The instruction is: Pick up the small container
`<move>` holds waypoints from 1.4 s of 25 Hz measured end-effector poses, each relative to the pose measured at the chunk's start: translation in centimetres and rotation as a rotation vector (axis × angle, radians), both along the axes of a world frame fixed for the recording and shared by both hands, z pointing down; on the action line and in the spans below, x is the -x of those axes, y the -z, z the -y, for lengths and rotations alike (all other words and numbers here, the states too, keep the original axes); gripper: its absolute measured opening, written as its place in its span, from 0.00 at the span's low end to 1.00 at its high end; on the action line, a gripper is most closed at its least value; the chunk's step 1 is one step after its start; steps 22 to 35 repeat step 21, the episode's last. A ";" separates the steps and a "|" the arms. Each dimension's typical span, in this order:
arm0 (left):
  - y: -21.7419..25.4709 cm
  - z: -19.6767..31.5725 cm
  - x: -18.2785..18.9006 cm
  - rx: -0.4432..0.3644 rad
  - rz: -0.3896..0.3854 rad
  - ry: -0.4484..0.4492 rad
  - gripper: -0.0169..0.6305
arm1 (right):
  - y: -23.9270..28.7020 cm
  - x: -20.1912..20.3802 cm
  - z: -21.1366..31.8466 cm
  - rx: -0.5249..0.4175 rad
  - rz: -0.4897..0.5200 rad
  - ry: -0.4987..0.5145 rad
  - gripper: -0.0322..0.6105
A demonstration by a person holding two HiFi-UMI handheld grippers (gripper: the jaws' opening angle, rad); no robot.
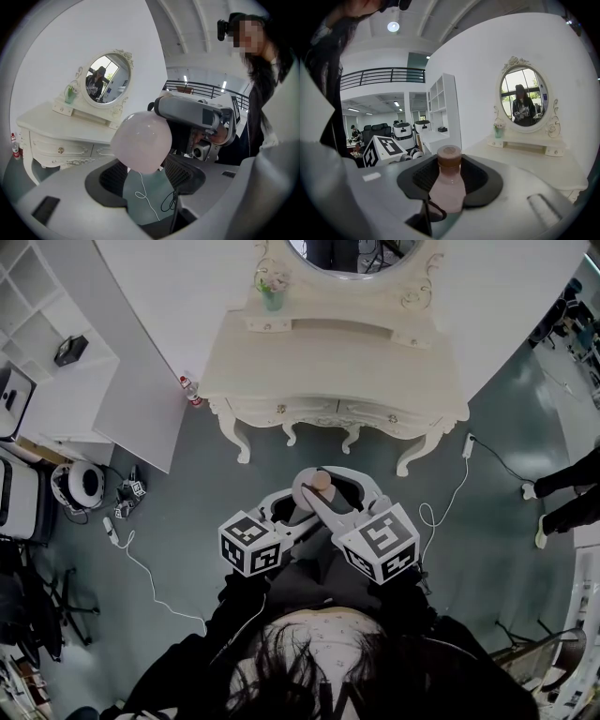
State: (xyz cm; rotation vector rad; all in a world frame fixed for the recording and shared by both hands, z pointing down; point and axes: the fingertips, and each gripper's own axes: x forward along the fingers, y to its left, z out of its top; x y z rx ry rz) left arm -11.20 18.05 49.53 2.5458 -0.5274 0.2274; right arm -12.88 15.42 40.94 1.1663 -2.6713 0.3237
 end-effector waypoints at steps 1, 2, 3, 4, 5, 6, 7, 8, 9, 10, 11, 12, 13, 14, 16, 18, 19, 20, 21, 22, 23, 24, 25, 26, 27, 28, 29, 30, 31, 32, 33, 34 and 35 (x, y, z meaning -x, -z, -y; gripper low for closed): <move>0.0 0.0 0.1 0.000 -0.001 0.002 0.39 | 0.0 0.1 0.0 0.000 -0.001 0.002 0.28; 0.1 0.0 0.2 0.000 -0.002 0.004 0.39 | 0.0 0.2 0.0 0.000 -0.001 0.005 0.28; 0.0 0.0 0.3 0.000 -0.001 0.005 0.39 | 0.0 0.4 0.0 0.000 -0.002 0.006 0.28; 0.0 0.1 0.4 -0.001 0.000 0.006 0.39 | 0.0 0.5 0.1 0.000 -0.002 0.008 0.28; -0.1 0.1 0.5 -0.001 0.001 0.007 0.39 | -0.1 0.5 0.1 0.000 -0.002 0.009 0.28; -0.1 0.2 0.6 -0.001 0.002 0.007 0.39 | -0.2 0.6 0.1 0.001 -0.002 0.010 0.28; -0.2 0.2 0.6 -0.001 0.003 0.007 0.39 | -0.2 0.6 0.2 0.002 -0.002 0.010 0.28; -0.2 0.3 0.7 -0.001 0.004 0.008 0.39 | -0.3 0.6 0.2 0.002 -0.001 0.011 0.28; -0.3 0.3 0.7 0.000 0.005 0.008 0.39 | -0.3 0.7 0.3 0.003 -0.001 0.012 0.28; -0.2 0.4 0.7 0.001 0.005 0.009 0.39 | -0.3 0.7 0.3 0.004 -0.001 0.013 0.28; -0.2 0.4 0.7 0.001 0.005 0.010 0.39 | -0.2 0.7 0.4 0.004 -0.002 0.014 0.28; -0.2 0.5 0.7 0.001 0.005 0.010 0.39 | -0.2 0.7 0.4 0.004 -0.003 0.015 0.28; -0.1 0.5 0.7 0.001 0.005 0.010 0.39 | -0.1 0.7 0.5 0.004 -0.004 0.016 0.28; -0.1 0.5 0.7 0.001 0.004 0.011 0.39 | -0.1 0.7 0.5 0.003 -0.005 0.016 0.28; -0.1 0.6 0.6 0.002 0.004 0.010 0.39 | -0.1 0.6 0.6 0.003 -0.006 0.016 0.28; -0.1 0.7 0.4 0.003 0.004 0.009 0.39 | -0.1 0.5 0.6 0.003 -0.007 0.015 0.28; -0.2 0.7 0.3 0.003 0.004 0.009 0.39 | -0.2 0.3 0.7 0.003 -0.008 0.015 0.28; -0.2 0.8 0.2 0.003 0.004 0.008 0.39 | -0.2 0.2 0.7 0.003 -0.008 0.015 0.28; -0.3 0.8 0.1 0.003 0.005 0.008 0.39 | -0.3 0.1 0.8 0.003 -0.009 0.015 0.28; -0.3 0.8 0.1 0.003 0.005 0.008 0.39 | -0.3 0.1 0.8 0.003 -0.009 0.015 0.28; -0.3 0.8 0.1 0.003 0.005 0.008 0.39 | -0.3 0.1 0.8 0.003 -0.009 0.015 0.28; -0.3 0.8 0.1 0.003 0.005 0.008 0.39 | -0.3 0.1 0.8 0.003 -0.009 0.015 0.28; -0.3 0.8 0.1 0.003 0.005 0.008 0.39 | -0.3 0.1 0.8 0.003 -0.009 0.015 0.28; -0.3 0.8 0.1 0.003 0.005 0.008 0.39 | -0.3 0.1 0.8 0.003 -0.009 0.015 0.28; -0.3 0.8 0.1 0.003 0.005 0.008 0.39 | -0.3 0.1 0.8 0.003 -0.009 0.015 0.28; -0.3 0.8 0.1 0.003 0.005 0.008 0.39 | -0.3 0.1 0.8 0.003 -0.009 0.015 0.28; -0.3 0.8 0.1 0.003 0.005 0.008 0.39 | -0.3 0.1 0.8 0.003 -0.009 0.015 0.28; -0.3 0.8 0.1 0.003 0.005 0.008 0.39 | -0.3 0.1 0.8 0.003 -0.009 0.015 0.28; -0.3 0.8 0.1 0.003 0.005 0.008 0.39 | -0.3 0.1 0.8 0.003 -0.009 0.015 0.28; -0.3 0.8 0.1 0.003 0.005 0.008 0.39 | -0.3 0.1 0.8 0.003 -0.009 0.015 0.28; -0.3 0.8 0.1 0.003 0.005 0.008 0.39 | -0.3 0.1 0.8 0.003 -0.009 0.015 0.28; -0.3 0.8 0.1 0.003 0.005 0.008 0.39 | -0.3 0.1 0.8 0.003 -0.009 0.015 0.28; -0.3 0.8 0.1 0.003 0.005 0.008 0.39 | -0.3 0.1 0.8 0.003 -0.009 0.015 0.28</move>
